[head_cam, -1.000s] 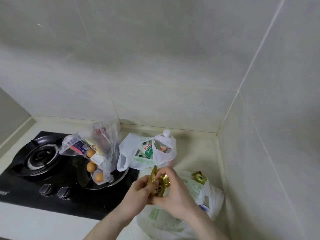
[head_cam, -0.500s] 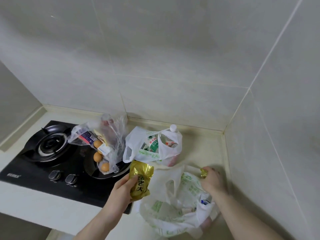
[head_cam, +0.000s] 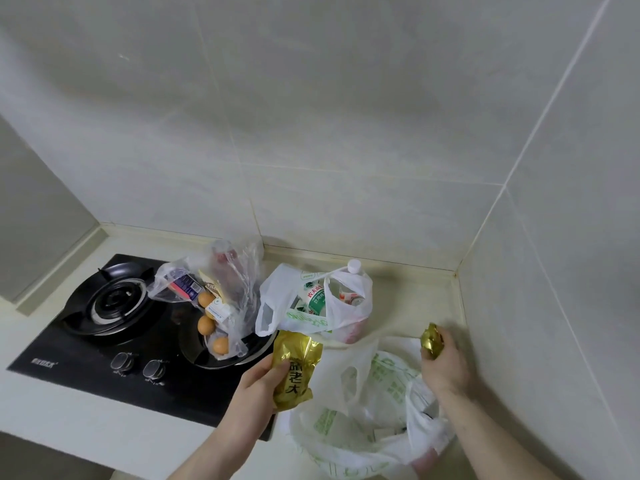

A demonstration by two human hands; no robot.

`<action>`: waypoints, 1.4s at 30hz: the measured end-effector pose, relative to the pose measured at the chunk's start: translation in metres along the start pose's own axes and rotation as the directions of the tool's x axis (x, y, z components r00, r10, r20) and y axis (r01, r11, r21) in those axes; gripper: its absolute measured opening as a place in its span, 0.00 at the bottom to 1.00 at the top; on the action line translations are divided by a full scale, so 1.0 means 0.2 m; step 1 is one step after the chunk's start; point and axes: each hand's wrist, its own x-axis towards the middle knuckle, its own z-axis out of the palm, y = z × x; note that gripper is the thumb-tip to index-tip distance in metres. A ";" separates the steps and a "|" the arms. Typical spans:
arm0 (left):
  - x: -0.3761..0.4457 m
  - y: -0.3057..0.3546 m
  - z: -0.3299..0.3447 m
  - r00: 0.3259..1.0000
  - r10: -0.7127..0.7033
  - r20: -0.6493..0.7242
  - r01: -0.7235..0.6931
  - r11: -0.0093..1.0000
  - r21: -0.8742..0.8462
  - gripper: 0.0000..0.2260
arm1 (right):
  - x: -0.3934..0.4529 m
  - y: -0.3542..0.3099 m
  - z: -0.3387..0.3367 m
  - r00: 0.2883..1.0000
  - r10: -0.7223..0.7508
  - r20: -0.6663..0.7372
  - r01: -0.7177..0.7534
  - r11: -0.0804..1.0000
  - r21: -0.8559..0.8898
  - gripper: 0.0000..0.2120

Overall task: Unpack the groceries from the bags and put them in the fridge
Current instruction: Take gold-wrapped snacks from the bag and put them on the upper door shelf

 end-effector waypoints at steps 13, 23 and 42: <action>-0.05 0.02 -0.03 0.989 0.023 0.148 -0.035 0.996 0.082 0.16 | -0.61 -0.21 -0.24 0.940 -0.334 0.068 0.282 0.874 0.396 0.29; -0.04 -0.01 -0.11 0.896 0.072 0.438 -0.187 0.956 0.225 0.12 | -0.94 -0.21 -0.32 0.950 -0.295 0.098 0.260 0.927 0.270 0.26; -0.21 -0.16 -0.49 0.710 0.023 0.704 -0.296 0.917 0.267 0.10 | -1.90 -0.31 -0.34 0.995 0.008 -0.096 0.009 0.985 0.175 0.26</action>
